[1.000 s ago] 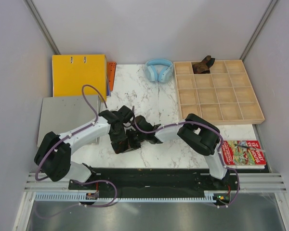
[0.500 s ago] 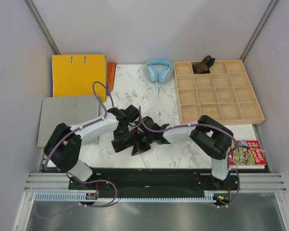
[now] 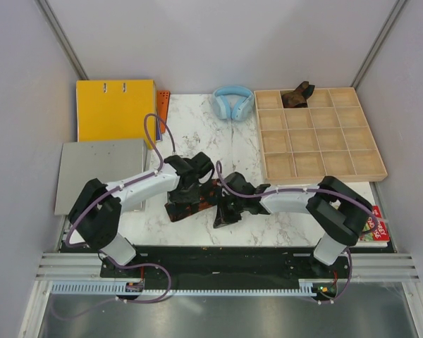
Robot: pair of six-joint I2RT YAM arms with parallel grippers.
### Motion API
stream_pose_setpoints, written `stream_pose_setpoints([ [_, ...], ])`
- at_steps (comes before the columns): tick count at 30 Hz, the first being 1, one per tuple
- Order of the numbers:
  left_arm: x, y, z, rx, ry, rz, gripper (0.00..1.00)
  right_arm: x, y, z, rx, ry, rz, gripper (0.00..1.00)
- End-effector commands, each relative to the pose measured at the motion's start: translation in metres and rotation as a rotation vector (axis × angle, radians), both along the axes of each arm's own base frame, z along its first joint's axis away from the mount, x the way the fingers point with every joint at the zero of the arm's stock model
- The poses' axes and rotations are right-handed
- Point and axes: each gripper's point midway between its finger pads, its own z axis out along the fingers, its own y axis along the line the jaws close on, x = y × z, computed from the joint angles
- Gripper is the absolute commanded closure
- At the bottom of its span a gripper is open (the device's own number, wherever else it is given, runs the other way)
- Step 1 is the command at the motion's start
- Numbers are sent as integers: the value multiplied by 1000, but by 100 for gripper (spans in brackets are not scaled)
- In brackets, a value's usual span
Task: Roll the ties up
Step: Roll the tie at the center of the board.
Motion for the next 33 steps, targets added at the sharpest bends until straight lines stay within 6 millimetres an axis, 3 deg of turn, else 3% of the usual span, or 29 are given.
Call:
stream_pose_setpoints([
  [1, 12, -13, 32, -77, -95, 5, 31, 12, -5, 21, 15, -77, -16, 98],
  [6, 9, -13, 60, -163, -165, 29, 21, 21, 5, 51, 58, -123, -16, 98],
  [11, 1, 5, 95, -266, -288, 71, 18, 29, 22, 80, 122, -145, -2, 98],
  [12, -1, 9, 98, -278, -303, 82, 17, 35, 30, 92, 143, -162, -3, 97],
  [14, -5, 26, 93, -284, -318, 121, 15, 37, 36, 95, 137, -157, 9, 97],
  [15, -7, 32, 100, -318, -353, 131, 15, 43, 45, 109, 159, -181, 14, 97],
  [17, -12, 47, 92, -323, -364, 157, 14, 47, 53, 111, 157, -177, 21, 97],
  [18, -13, 51, 99, -361, -402, 162, 13, 51, 64, 125, 185, -193, 28, 96],
  [19, -15, 59, 90, -352, -397, 179, 12, 53, 68, 119, 172, -177, 32, 97],
  [21, -16, 61, 88, -389, -407, 178, 12, 56, 84, 130, 198, -186, 48, 97],
  [27, -21, 69, 77, -394, -393, 194, 12, 52, 119, 111, 211, -121, 89, 99],
  [33, -22, 69, 73, -403, -390, 204, 13, 54, 125, 86, 188, -102, 103, 100],
])
